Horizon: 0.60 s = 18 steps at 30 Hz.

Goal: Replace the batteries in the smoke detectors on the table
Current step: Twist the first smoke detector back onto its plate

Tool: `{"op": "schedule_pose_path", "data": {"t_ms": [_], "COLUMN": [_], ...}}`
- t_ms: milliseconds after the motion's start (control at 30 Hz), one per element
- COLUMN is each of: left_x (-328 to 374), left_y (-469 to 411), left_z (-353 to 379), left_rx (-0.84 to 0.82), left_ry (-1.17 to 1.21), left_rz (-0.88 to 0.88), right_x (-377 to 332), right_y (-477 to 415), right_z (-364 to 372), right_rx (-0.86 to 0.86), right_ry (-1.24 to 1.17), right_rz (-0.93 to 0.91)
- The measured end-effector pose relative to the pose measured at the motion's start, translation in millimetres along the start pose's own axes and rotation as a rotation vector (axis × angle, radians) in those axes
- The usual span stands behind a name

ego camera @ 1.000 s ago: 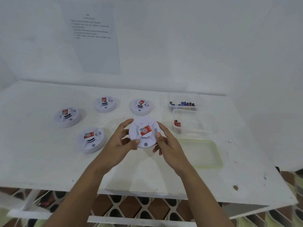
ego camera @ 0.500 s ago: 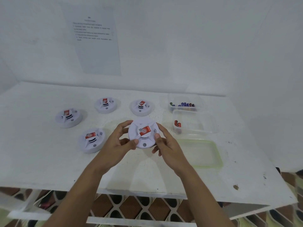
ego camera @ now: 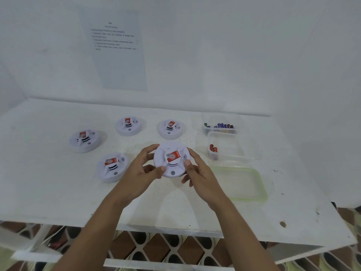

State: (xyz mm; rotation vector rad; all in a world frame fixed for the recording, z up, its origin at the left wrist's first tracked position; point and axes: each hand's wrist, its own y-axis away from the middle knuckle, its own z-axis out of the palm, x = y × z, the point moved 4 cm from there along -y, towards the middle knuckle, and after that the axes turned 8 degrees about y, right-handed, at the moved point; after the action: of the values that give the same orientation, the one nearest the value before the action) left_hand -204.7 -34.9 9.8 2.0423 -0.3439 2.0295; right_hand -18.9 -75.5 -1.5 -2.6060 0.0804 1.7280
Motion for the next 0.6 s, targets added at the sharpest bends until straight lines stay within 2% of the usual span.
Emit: {"op": "schedule_pose_path", "data": {"t_ms": [200,600], "left_x": [-0.4,-8.3], "left_y": [-4.8,-9.9], "left_z": [-4.3,-16.5], "left_rx": [0.014,0.102], "left_ry": [-0.149,-0.185], "left_rz": [0.018,0.032], "right_x": [0.8,-3.4], "right_y": [-3.5,-14.1], "right_z": [4.1,14.0], "right_rx": [-0.006,0.035], "right_ry": [-0.005,0.014], "right_rz": [0.011,0.026]}}
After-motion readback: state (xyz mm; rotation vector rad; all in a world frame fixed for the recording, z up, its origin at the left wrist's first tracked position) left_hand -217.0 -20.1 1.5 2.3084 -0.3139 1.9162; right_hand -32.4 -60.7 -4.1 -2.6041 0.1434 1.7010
